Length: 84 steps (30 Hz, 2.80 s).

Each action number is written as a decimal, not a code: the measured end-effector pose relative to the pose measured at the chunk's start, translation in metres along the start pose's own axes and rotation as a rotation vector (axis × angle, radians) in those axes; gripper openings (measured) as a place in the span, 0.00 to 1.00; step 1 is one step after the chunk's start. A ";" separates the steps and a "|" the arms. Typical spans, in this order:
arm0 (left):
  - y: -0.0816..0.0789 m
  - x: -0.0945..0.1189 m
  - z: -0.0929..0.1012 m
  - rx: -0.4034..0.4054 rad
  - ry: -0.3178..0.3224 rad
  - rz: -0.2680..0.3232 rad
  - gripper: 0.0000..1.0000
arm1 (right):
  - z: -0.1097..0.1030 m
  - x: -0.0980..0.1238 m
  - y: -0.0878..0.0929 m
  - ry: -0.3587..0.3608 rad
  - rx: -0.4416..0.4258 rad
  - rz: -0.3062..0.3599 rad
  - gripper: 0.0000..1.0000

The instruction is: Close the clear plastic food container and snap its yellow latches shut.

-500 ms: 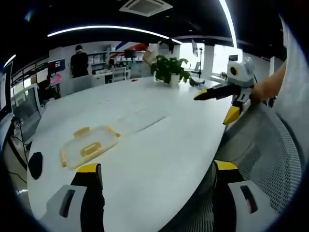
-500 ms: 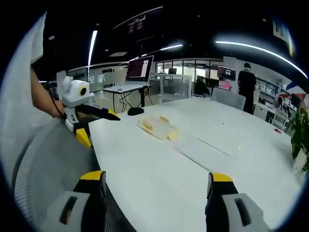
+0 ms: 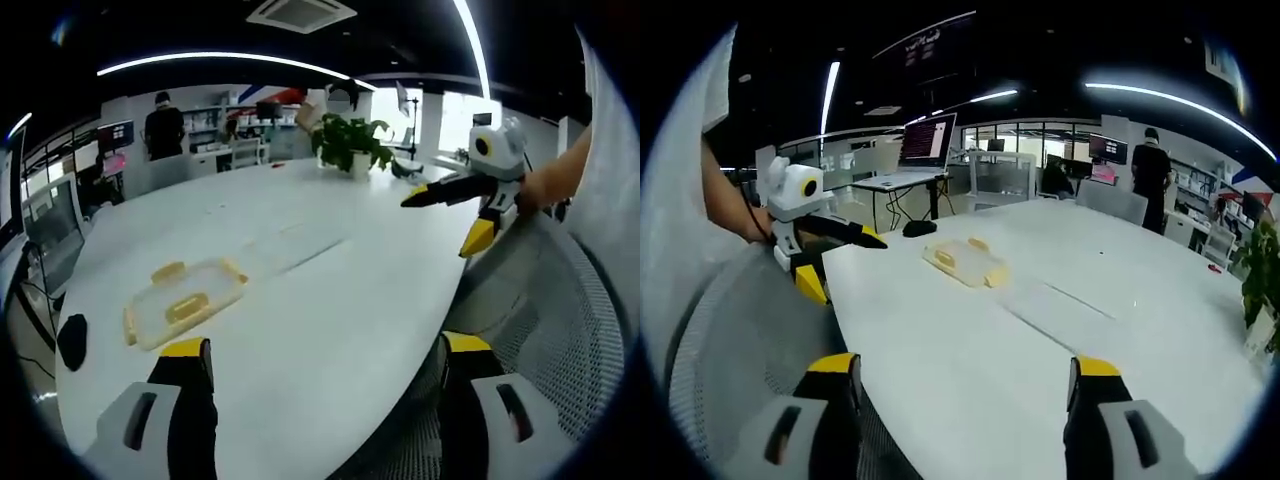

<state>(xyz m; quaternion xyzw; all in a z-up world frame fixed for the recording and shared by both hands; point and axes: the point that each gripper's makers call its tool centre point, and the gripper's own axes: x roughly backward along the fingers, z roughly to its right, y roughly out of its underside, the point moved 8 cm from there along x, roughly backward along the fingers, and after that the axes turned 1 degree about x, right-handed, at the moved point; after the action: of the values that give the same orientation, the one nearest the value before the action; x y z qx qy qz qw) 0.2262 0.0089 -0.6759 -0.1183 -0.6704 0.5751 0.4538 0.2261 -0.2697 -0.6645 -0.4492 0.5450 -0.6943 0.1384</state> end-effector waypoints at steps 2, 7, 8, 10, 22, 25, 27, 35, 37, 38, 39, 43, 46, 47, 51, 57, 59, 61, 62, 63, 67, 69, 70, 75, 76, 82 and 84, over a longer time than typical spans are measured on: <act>0.000 0.000 0.000 0.003 0.000 -0.001 0.91 | 0.000 0.000 0.000 0.000 -0.003 -0.003 0.85; 0.000 0.001 -0.002 0.027 -0.010 0.008 0.92 | 0.001 -0.001 0.003 0.009 0.001 -0.025 0.84; 0.000 0.001 -0.002 0.026 -0.007 0.006 0.91 | 0.002 -0.001 0.002 0.011 -0.003 -0.016 0.84; 0.001 0.000 -0.001 0.014 -0.003 -0.002 0.91 | 0.003 0.000 0.002 0.014 -0.008 -0.015 0.83; 0.004 0.000 -0.004 0.028 -0.023 -0.018 0.91 | 0.004 -0.001 0.006 0.031 -0.013 -0.041 0.81; 0.003 0.001 -0.004 0.026 -0.027 -0.014 0.91 | 0.005 0.000 0.005 0.037 -0.009 -0.040 0.80; 0.003 0.001 -0.004 0.030 -0.027 -0.008 0.91 | 0.005 0.000 0.004 0.037 -0.014 -0.027 0.81; 0.002 0.001 -0.004 0.027 -0.028 -0.009 0.91 | 0.006 0.000 0.002 0.041 -0.020 -0.018 0.81; 0.002 0.001 -0.005 0.032 -0.031 -0.006 0.91 | 0.005 0.000 0.003 0.039 -0.015 -0.022 0.81; 0.002 0.001 -0.005 0.033 -0.030 -0.005 0.91 | 0.005 0.000 0.003 0.038 -0.014 -0.024 0.81; 0.002 0.001 -0.004 0.033 -0.028 -0.006 0.91 | 0.005 0.000 0.003 0.037 -0.013 -0.024 0.81; 0.003 0.000 -0.004 0.034 -0.020 -0.010 0.91 | 0.005 -0.001 0.004 0.039 -0.012 -0.028 0.81; 0.002 0.000 -0.003 0.032 -0.016 -0.010 0.90 | 0.005 -0.001 0.004 0.039 -0.014 -0.030 0.81; 0.002 0.000 -0.003 0.033 -0.014 -0.009 0.90 | 0.006 0.000 0.004 0.043 -0.011 -0.032 0.80; 0.002 0.000 -0.003 0.034 -0.010 -0.007 0.90 | 0.007 0.000 0.004 0.050 -0.016 -0.032 0.80; 0.002 0.000 -0.002 0.035 -0.003 -0.009 0.90 | 0.006 -0.001 0.005 0.047 -0.010 -0.043 0.79; 0.001 -0.001 -0.001 0.030 0.001 -0.005 0.90 | 0.006 0.000 0.005 0.053 -0.013 -0.044 0.79; 0.001 0.000 -0.001 0.030 0.003 -0.002 0.90 | 0.008 0.000 0.005 0.061 -0.021 -0.045 0.78; 0.001 0.000 -0.001 0.030 0.001 -0.004 0.90 | 0.008 0.001 0.005 0.065 -0.026 -0.043 0.78; 0.001 0.000 -0.001 0.034 0.003 -0.004 0.91 | 0.009 0.001 0.005 0.067 -0.028 -0.043 0.78; 0.000 0.000 -0.001 0.026 0.006 0.000 0.90 | 0.007 0.001 0.004 0.069 -0.019 -0.045 0.77; -0.001 0.001 -0.002 0.025 -0.005 0.001 0.89 | 0.005 -0.001 0.002 0.065 -0.010 -0.049 0.77; -0.002 0.002 -0.002 0.037 -0.007 0.011 0.89 | 0.004 -0.001 0.001 0.064 -0.009 -0.047 0.77; -0.001 0.001 -0.002 0.039 -0.002 -0.003 0.89 | -0.004 -0.005 0.000 0.030 0.055 -0.075 0.76; -0.001 0.001 -0.002 0.037 -0.001 -0.004 0.89 | -0.005 -0.005 0.000 0.026 0.065 -0.080 0.76; -0.005 0.002 -0.005 0.015 0.000 -0.002 0.89 | -0.005 -0.010 -0.010 0.002 0.092 -0.079 0.75; -0.006 0.002 -0.007 0.010 0.003 -0.006 0.88 | -0.004 -0.014 -0.013 -0.003 0.085 -0.071 0.76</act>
<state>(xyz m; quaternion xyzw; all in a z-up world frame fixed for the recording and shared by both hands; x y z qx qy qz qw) 0.2324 0.0129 -0.6705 -0.1147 -0.6672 0.5768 0.4571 0.2345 -0.2532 -0.6594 -0.4631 0.4984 -0.7207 0.1333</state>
